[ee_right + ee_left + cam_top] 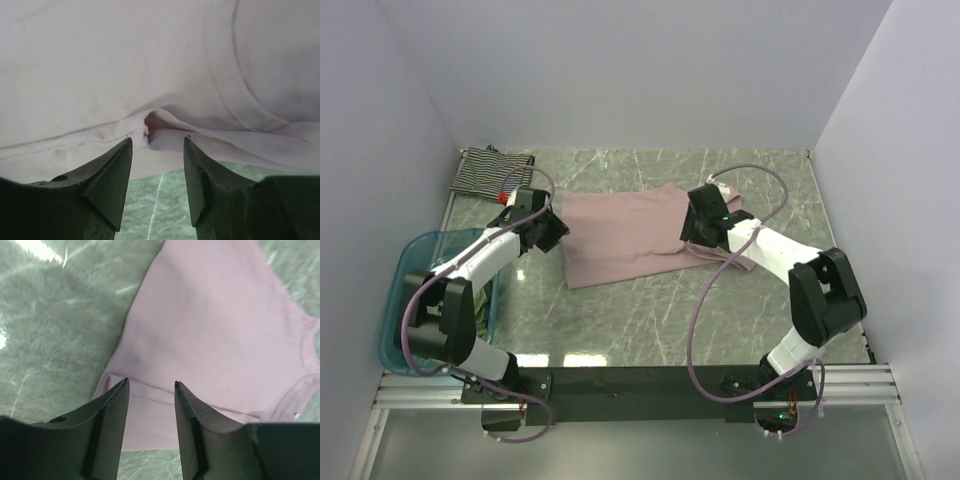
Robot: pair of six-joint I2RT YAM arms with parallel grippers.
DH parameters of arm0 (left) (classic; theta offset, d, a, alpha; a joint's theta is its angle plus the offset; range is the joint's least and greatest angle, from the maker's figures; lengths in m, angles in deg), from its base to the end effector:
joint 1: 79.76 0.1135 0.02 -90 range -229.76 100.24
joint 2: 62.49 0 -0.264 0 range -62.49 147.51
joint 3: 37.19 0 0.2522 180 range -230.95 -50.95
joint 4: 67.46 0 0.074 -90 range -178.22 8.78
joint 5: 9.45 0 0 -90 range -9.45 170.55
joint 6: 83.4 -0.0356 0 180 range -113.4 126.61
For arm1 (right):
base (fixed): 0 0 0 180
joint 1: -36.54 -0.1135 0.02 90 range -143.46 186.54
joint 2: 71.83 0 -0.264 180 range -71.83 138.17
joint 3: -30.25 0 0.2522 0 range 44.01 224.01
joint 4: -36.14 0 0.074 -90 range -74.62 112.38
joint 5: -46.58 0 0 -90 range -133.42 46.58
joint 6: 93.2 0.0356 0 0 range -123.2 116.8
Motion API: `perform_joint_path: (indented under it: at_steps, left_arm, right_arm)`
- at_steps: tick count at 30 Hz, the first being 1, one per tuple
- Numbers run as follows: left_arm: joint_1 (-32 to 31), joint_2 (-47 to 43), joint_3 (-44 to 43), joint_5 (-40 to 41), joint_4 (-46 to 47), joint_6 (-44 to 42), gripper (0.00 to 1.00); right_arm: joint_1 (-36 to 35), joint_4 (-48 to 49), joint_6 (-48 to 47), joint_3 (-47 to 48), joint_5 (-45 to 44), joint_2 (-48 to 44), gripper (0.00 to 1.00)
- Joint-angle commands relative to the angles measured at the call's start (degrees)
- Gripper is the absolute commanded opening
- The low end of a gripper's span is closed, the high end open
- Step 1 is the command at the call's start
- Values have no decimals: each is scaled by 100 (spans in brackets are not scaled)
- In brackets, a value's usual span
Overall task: Fold and stack the tank tops
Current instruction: Fold the tank top
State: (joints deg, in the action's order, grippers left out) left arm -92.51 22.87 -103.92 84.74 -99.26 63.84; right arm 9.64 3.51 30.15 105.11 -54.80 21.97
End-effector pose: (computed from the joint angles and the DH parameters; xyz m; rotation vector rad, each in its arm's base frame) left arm 0.3004 -0.0653 0.2117 -0.9769 2.3015 -0.4409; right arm 0.3097 0.1493 0.2098 0.2234 2.4486 0.2181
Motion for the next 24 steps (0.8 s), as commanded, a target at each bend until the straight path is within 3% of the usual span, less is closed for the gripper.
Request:
perform_joint_path:
  at_steps: [1, 3, 6, 12, 24]
  left_arm:
    - [54, -423, -336, -14, -103, -265, 47]
    - [54, -546, -337, -215, -77, -326, 42]
    - [-60, -608, -267, -689, 81, -458, 27]
    - [-948, -345, -22, -682, 151, -547, 4]
    - [-1089, 244, 287, -770, 459, -257, 1]
  right_arm:
    - [176, -186, -21, 114, -286, -642, 53]
    - [272, -213, 14, -88, -469, -994, 53]
    - [491, -205, 163, -677, -507, -1495, 50]
    - [1142, 76, 348, -1846, -286, -2093, 44]
    - [1766, 384, 515, -2498, -84, -1971, 53]
